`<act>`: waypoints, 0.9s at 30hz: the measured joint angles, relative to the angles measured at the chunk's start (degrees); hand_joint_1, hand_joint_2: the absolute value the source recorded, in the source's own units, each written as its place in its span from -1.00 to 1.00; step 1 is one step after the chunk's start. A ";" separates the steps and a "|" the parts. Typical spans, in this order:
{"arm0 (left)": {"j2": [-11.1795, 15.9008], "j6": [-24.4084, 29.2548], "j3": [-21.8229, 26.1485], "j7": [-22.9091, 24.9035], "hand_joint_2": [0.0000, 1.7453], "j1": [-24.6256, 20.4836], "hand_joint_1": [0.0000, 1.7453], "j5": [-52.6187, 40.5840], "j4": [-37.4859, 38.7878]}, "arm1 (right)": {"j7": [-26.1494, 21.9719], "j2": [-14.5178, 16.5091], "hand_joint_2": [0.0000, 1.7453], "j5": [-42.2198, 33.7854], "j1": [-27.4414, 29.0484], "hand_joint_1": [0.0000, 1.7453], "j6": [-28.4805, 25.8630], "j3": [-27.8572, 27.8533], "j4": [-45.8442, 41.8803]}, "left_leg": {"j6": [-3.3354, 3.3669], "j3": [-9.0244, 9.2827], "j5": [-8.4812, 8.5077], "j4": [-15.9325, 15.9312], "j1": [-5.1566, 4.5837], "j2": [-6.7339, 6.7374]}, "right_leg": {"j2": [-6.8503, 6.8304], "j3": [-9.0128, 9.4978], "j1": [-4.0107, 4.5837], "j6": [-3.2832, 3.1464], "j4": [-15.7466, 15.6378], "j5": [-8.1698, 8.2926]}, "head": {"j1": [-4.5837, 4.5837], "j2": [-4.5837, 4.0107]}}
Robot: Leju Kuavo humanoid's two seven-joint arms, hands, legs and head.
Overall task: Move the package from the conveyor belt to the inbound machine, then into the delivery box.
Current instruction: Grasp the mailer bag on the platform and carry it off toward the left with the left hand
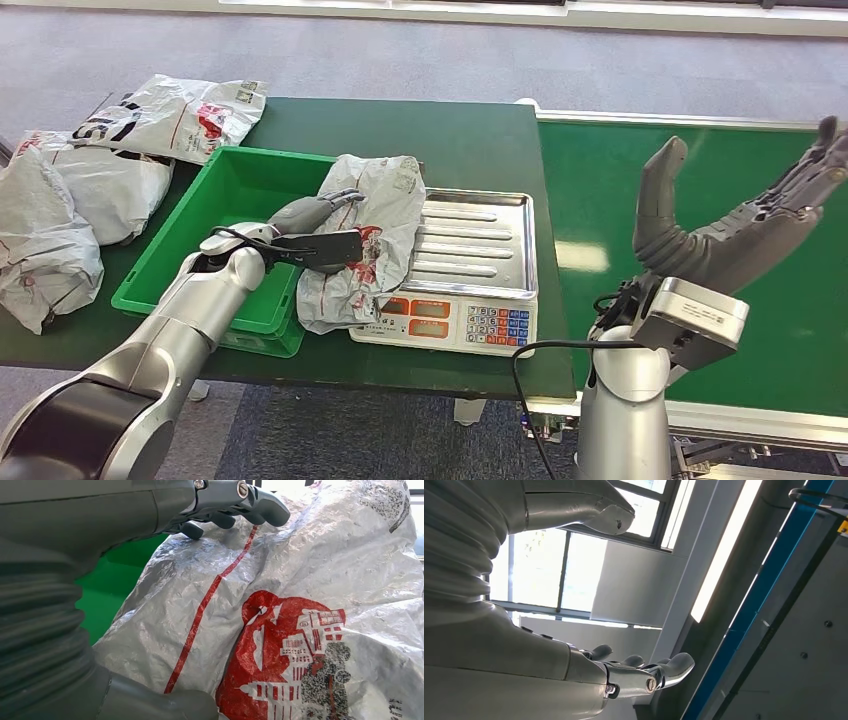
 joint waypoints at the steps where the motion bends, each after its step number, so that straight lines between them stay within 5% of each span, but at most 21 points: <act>1: 0.00 0.00 0.00 0.00 1.00 0.00 -1.00 0.00 0.00 | 0.00 0.00 1.00 0.00 0.00 -1.00 0.00 0.00 0.00 | 0.00 0.00 0.00 0.00 0.00 0.00 | 0.00 0.00 0.00 0.00 0.00 0.00 | 0.00 0.00; 27: 0.00 0.00 0.00 0.00 1.00 0.00 -1.00 0.00 0.00 | 0.00 0.00 1.00 0.00 0.00 -1.00 0.00 0.00 0.00 | 0.00 0.00 0.00 0.00 0.00 0.00 | 0.00 0.00 0.00 0.00 0.00 0.00 | 0.00 0.00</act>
